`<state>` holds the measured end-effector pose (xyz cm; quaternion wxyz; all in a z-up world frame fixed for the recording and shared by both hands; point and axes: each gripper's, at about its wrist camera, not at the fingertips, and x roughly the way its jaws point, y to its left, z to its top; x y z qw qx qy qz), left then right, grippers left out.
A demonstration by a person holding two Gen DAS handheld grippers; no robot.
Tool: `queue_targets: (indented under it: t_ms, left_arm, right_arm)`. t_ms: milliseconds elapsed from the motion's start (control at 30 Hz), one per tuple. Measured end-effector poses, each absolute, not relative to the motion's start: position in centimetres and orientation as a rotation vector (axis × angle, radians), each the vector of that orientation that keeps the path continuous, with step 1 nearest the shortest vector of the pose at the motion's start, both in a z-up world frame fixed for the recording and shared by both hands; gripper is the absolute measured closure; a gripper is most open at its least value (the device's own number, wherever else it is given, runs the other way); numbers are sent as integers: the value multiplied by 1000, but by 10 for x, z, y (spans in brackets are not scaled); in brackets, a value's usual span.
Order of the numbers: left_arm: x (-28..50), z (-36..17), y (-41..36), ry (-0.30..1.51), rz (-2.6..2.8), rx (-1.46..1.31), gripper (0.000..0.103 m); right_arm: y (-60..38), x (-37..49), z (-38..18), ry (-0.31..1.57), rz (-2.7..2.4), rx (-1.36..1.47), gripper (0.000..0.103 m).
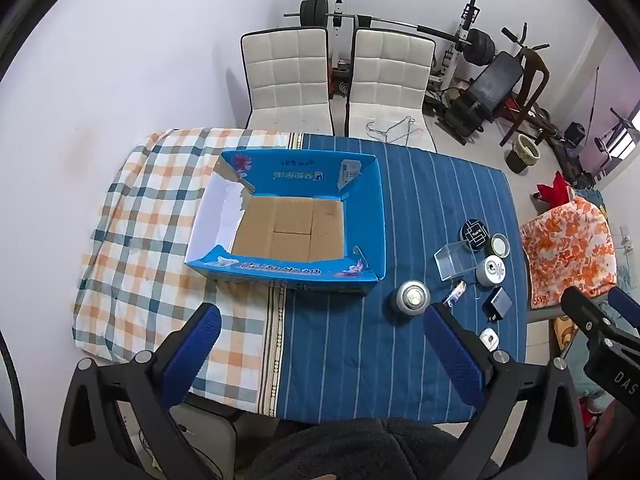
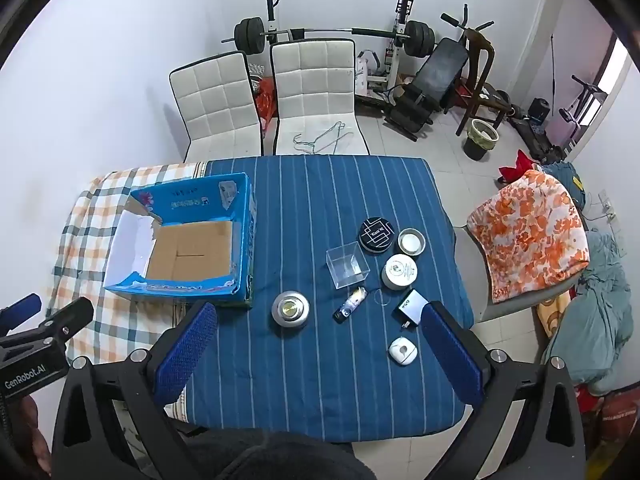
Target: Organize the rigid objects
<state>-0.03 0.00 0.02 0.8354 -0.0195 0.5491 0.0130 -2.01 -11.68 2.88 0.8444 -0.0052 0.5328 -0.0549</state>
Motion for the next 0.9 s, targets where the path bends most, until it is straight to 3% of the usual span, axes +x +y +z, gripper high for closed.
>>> queue_targets:
  t_ms: [900]
  left_arm:
    - [-8,-2,2,1169,36,-30,0]
  right_arm:
    - [-110,-28,28,1119,-106,-19,0]
